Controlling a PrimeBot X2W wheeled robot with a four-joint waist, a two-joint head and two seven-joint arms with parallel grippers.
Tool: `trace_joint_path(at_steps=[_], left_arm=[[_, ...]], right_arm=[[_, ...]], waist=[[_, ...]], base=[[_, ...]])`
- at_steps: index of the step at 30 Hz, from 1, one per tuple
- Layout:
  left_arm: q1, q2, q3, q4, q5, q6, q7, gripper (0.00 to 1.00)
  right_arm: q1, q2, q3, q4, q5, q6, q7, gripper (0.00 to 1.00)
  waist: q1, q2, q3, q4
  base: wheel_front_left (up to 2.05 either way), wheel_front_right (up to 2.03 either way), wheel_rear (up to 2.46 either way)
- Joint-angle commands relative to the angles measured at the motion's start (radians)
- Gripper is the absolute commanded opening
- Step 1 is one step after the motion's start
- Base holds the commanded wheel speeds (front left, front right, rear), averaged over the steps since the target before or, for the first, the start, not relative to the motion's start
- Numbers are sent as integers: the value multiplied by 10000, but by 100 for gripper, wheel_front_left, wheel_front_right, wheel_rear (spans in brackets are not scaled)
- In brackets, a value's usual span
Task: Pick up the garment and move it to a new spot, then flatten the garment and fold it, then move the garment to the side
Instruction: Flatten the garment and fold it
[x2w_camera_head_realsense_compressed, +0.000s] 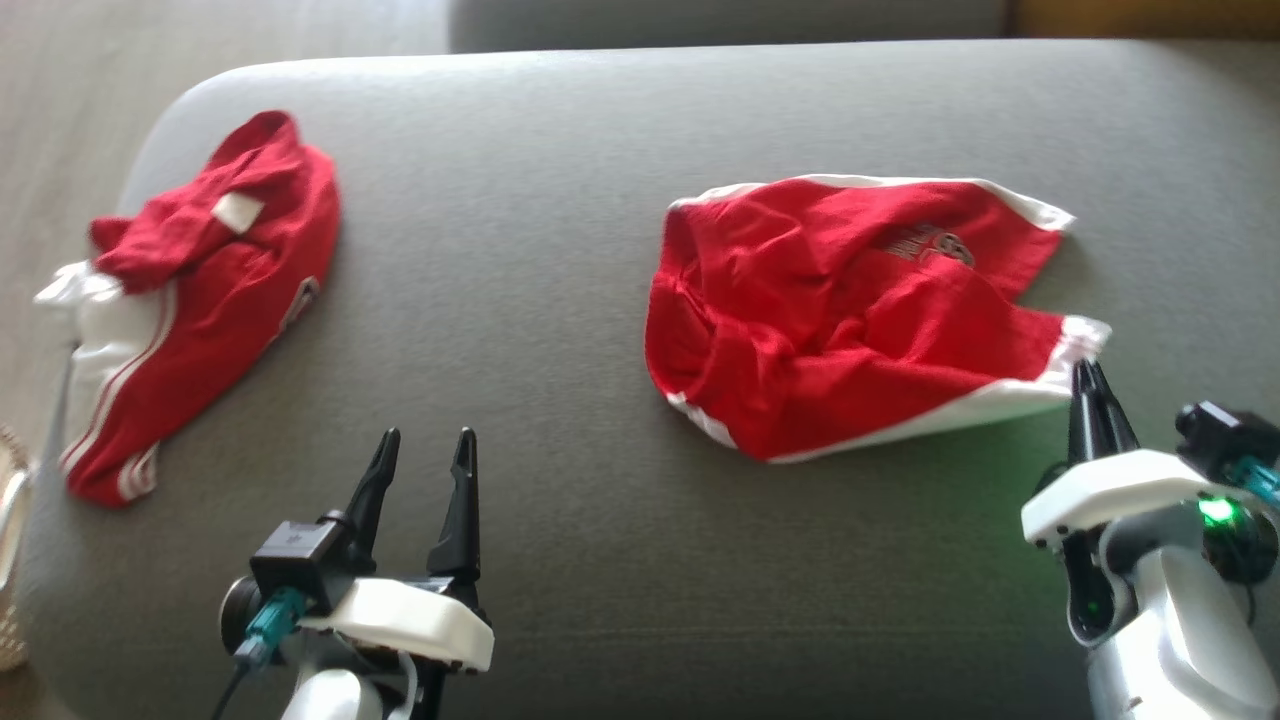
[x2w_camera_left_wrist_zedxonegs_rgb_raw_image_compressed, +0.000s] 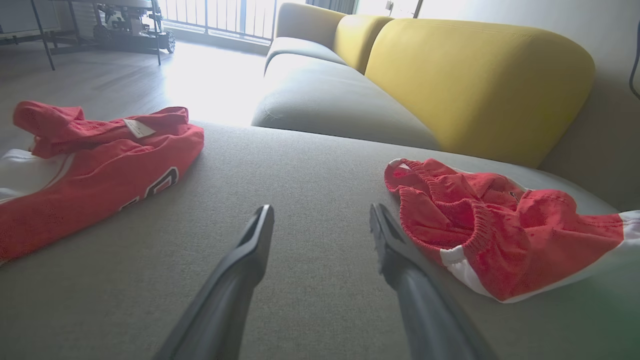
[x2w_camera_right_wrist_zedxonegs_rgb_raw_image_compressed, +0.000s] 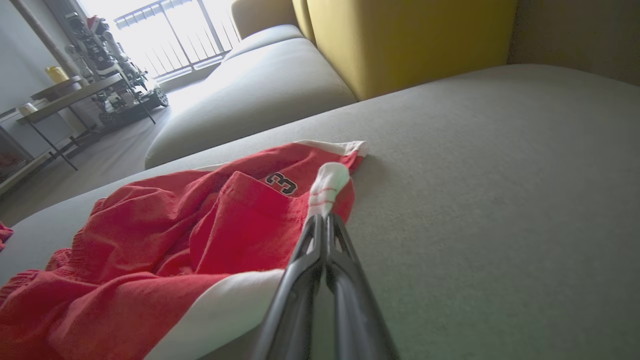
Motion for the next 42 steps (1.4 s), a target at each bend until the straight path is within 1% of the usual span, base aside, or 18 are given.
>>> trace_joint_path(at_steps=[1,5,6,7,8,10,12,15,19,22,26,32,37,41,42], left_arm=[[-307,12,340,-288,134,-69,-122,100],[-330,12,328,-231,192,-114,-122,100],[-329,12,326,-229,199,-117,-122,100],[-325,12,327,-228,206,-121,-122,100],[-322,12,322,-226,215,-129,-122,100],[-305,12,316,-211,236,-149,-122,100],[-282,12,323,-201,248,-159,-122,100],[-244,12,333,-195,251,-167,-122,100],[-214,12,282,-225,248,-158,-122,100],[-188,12,250,-234,269,-165,-122,100],[-130,12,219,-282,255,-136,-122,100],[-338,12,33,-316,411,-192,-122,100],[-767,12,-389,-149,1229,-519,-122,100],[-1165,12,-810,142,1524,-823,-122,100],[-1165,12,-810,142,1524,-823,-122,100]], right_arm=[[-161,74,169,-197,-50,-2,-105,0],[-318,74,-288,749,54,-2,-134,0],[-363,74,-454,1005,-48,-2,-144,17],[-427,74,-623,1251,-144,-2,-153,55],[-512,74,-776,1541,-135,-2,-158,100],[-727,74,-858,1874,-222,-2,-171,100],[-908,74,-667,1540,-302,-2,-175,100],[-826,74,62,508,-120,-2,-178,100],[-245,74,1464,-1223,-198,-2,-179,100],[267,74,1994,-2127,-162,-2,-180,100],[731,74,2174,-2635,31,-2,-180,100],[827,74,2331,-3051,89,-2,-181,100],[764,74,2218,-3417,60,-2,-181,100],[702,74,2106,-3664,140,-2,-181,100],[702,74,2106,-3664,140,-2,-181,100]], waist=[[0,0,-24,-273],[0,0,-60,-548],[0,0,-73,-599],[0,0,-86,-646],[0,0,-95,-679],[0,0,-135,-733],[0,0,-170,-777],[0,0,-236,-815],[0,0,-274,-818],[0,0,-297,-808],[0,0,-266,-863],[0,0,-39,-1120],[0,0,375,-1514],[0,0,753,-1897],[0,0,753,-1897]], base=[[0,0,0],[0,0,0],[0,0,0],[0,0,0],[0,0,0],[0,0,0],[0,0,0],[0,0,0],[0,0,0],[0,0,0],[0,0,0],[0,0,0],[0,0,0],[0,0,0],[0,0,0]])
